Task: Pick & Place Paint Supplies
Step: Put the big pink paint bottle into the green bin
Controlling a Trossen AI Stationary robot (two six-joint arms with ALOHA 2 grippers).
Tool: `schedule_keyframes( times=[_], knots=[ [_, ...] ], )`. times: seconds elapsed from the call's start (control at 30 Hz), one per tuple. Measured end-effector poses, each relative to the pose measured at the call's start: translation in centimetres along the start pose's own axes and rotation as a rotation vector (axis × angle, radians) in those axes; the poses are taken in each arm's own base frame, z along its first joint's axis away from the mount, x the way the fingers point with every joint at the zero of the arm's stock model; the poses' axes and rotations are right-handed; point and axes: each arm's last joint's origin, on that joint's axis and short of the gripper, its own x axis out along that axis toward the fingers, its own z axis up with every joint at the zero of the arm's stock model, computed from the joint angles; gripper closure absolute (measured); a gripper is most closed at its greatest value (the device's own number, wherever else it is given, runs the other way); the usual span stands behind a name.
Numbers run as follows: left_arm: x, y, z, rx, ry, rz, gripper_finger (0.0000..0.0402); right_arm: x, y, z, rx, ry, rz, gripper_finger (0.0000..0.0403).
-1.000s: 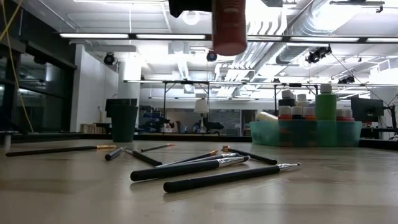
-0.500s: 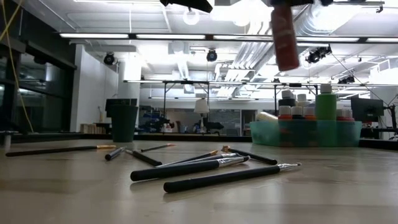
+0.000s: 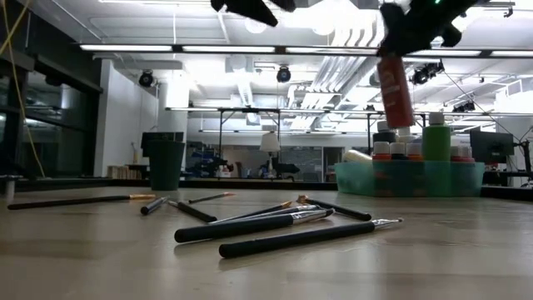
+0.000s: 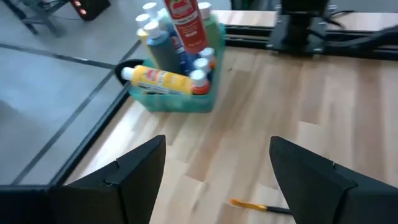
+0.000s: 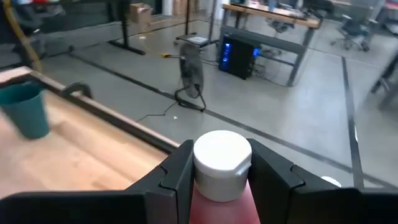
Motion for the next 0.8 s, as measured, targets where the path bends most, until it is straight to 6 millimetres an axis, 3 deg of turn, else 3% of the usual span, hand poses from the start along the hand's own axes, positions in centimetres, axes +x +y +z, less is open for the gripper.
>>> schedule_keyframes(
  times=[0.3, 0.8],
  knots=[
    [2.6, 3.8, 0.4, -0.016, 0.056, -0.032, 0.0121, 3.3, -1.5, 0.2, 0.078, 0.025, -0.076, 0.0288],
    [4.7, 8.3, 0.2, 0.023, 0.132, -0.08, 0.0121, 7.5, 0.5, -3.1, 0.094, 0.165, -0.228, 0.0288]
  ],
)
